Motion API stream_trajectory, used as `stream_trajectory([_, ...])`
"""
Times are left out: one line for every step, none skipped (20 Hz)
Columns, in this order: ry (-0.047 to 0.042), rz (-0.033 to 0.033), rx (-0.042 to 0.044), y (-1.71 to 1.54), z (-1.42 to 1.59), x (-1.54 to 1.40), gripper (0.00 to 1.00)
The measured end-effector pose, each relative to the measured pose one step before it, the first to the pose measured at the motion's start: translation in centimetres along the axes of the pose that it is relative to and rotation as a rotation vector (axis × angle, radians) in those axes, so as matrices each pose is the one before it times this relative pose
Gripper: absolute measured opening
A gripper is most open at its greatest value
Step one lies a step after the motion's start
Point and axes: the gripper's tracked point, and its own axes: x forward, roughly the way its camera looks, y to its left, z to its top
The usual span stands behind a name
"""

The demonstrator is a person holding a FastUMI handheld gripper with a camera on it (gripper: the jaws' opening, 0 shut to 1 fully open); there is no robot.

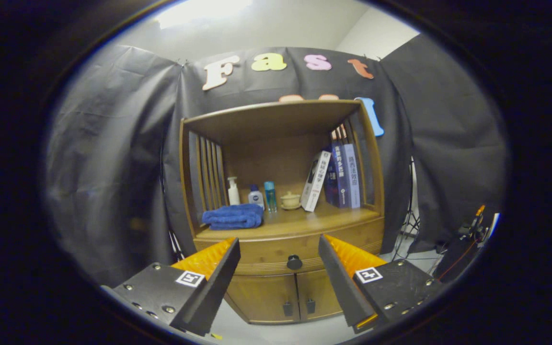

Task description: Pull open the drawer, take out the items inside it, and place them on the countertop above the cabinet.

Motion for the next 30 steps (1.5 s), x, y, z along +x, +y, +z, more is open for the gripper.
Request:
stream_trajectory([0.00907,0.00449,-0.01379,0.057,-0.926,0.799,0.98])
stream_trajectory([-0.00388,-0.00254,-0.01680,-0.223,-0.918,0.927,0.98])
stream_trajectory([-0.00777,0.00134,-0.00691,0.010,-0.396,0.734,0.99])
stream_trajectory([-0.00685,0.00943,-0.00908,0.325,-0.473,0.670,0.99])
stream_trajectory([-0.00730,0.01244,-0.02039,0.301,-0.345,0.804,0.99])
stream_trajectory([-0.00511,0.00439,-0.03660,-0.080,-0.412,1.041,0.99])
stream_trajectory([0.00976,0.00571,-0.01213,0.005,-0.464,0.992,0.98])
stream_trajectory([0.01422,0.01442,0.00568,0.249,-0.839,0.908,0.98])
stream_trajectory([0.01172,0.02185,0.00854,0.438,-0.928,1.011,0.99])
stream_trajectory([0.01039,0.00187,0.00310,-0.135,-0.763,1.082,0.99])
stream_trajectory([0.01200,-0.01947,-0.00926,-0.691,-1.027,1.096,0.99])
stream_trajectory([0.02246,-0.02195,-0.00479,-0.799,-1.352,1.169,0.99])
stream_trajectory([0.02764,-0.00854,0.00391,-0.573,-1.385,1.227,0.99])
stream_trajectory([0.02769,-0.00878,0.00639,-0.727,-1.499,1.423,0.99])
stream_trajectory([0.03229,-0.01126,0.00419,-0.824,-1.183,1.242,0.99])
stream_trajectory([0.02962,-0.01016,-0.00586,-0.661,-1.181,0.841,0.99])
stream_trajectory([0.02075,-0.01184,-0.00948,-0.719,-0.941,0.830,0.99])
stream_trajectory([0.00948,0.01046,0.01583,-0.306,-0.576,0.542,0.99])
stream_trajectory([-0.01961,0.02416,0.04175,0.367,0.250,0.371,0.87])
stream_trajectory([-0.00397,0.00016,0.02911,0.026,0.157,0.819,0.75])
stream_trajectory([-0.03202,-0.00594,-0.00659,-0.050,1.017,-0.093,0.63])
stream_trajectory([-0.02746,-0.00614,-0.03293,0.183,0.670,-0.284,0.63])
stream_trajectory([-0.02347,-0.00384,-0.04511,0.146,0.672,0.176,0.63])
stream_trajectory([-0.00307,0.01702,-0.02370,0.929,-0.075,0.125,0.63])
stream_trajectory([0.03320,-0.03540,-0.02343,-0.163,-1.049,0.339,0.63])
stream_trajectory([-0.03127,0.00491,-0.00351,0.007,1.437,-5.232,0.58])
stream_trajectory([0.01131,0.00807,-0.01560,-0.182,-0.667,5.676,0.53])
stream_trajectory([-0.00687,-0.00023,0.00067,-0.194,-0.378,0.387,0.48])
stream_trajectory([0.01045,0.00045,0.02449,0.249,-0.078,-0.803,0.44])
stream_trajectory([0.00023,0.00475,0.00973,0.129,-0.024,-0.129,0.39])
